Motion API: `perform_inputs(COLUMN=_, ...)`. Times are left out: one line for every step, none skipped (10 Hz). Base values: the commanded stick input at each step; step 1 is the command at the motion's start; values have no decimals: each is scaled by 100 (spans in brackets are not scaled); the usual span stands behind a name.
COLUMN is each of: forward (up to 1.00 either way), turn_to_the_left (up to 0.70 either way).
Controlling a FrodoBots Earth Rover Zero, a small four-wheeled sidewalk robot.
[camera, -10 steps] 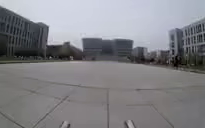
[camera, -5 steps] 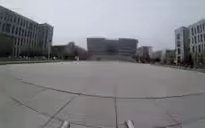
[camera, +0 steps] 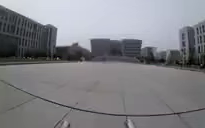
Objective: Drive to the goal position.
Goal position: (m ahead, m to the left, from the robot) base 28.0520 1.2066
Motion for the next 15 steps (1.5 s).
perform_inputs(forward=100, turn_to_the_left=6)
perform_inputs(forward=100, turn_to_the_left=-36)
perform_inputs(forward=100, turn_to_the_left=-40)
perform_inputs(forward=100, turn_to_the_left=-40)
perform_inputs(forward=100, turn_to_the_left=-40)
perform_inputs(forward=100, turn_to_the_left=-40)
perform_inputs(forward=100, turn_to_the_left=-40)
perform_inputs(forward=100, turn_to_the_left=-40)
perform_inputs(forward=100, turn_to_the_left=-40)
perform_inputs(forward=100, turn_to_the_left=-35)
perform_inputs(forward=100, turn_to_the_left=-12)
perform_inputs(forward=100, turn_to_the_left=0)
perform_inputs(forward=100, turn_to_the_left=0)
perform_inputs(forward=100, turn_to_the_left=5)
perform_inputs(forward=100, turn_to_the_left=6)
